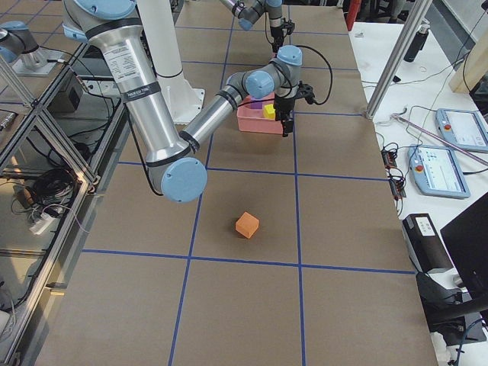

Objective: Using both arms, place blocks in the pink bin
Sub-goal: 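Grasp the light pink cube with the left gripper while the right gripper withdraws, then lift the light pink cube with the left gripper into the bin and release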

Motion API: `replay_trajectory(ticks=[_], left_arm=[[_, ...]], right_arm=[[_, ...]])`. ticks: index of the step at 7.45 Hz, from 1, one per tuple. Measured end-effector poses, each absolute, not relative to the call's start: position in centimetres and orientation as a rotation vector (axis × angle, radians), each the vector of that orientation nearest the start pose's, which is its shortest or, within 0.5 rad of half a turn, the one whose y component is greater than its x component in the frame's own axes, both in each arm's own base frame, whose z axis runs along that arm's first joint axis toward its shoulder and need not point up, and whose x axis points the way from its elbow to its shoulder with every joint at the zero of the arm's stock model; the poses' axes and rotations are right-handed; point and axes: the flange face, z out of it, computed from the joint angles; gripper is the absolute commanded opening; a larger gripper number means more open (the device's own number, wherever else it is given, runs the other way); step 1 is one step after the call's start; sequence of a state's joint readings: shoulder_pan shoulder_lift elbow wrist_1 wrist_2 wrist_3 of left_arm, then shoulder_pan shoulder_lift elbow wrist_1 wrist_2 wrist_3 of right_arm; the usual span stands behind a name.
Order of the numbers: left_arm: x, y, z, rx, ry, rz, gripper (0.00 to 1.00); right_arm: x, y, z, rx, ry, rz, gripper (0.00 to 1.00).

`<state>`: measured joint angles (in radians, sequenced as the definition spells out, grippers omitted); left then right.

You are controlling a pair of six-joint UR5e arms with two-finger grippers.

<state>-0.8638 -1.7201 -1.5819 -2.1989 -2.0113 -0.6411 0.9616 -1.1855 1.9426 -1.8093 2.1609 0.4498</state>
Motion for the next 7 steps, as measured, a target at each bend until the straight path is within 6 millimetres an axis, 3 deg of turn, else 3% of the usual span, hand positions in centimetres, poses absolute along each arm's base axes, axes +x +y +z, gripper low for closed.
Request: replay_trajectory(ticks=[1,2,4,5,7], left_arm=[[31.0,-50.0,49.9,0.342,0.833,0.247,0.0],[30.7,-49.3,46.9,0.304,0.868,0.262,0.0],[30.0,-48.2,37.7,0.218,0.892,0.245,0.0],[30.5,-48.4,32.6,0.186,0.905,0.195,0.0],[35.7,-47.5,23.5,0.123,0.957,0.092,0.0]], right_arm=[[-24.3,-51.7,32.8,0.143,-0.751,-0.334,1.0],[-22.1,-51.8,35.0,0.143,-0.743,-0.362,1.0],[-18.6,-51.1,40.3,0.15,-0.728,-0.409,1.0],[-17.4,-50.3,43.2,0.163,-0.724,-0.425,1.0],[-15.0,-49.2,49.2,0.191,-0.717,-0.452,1.0]])
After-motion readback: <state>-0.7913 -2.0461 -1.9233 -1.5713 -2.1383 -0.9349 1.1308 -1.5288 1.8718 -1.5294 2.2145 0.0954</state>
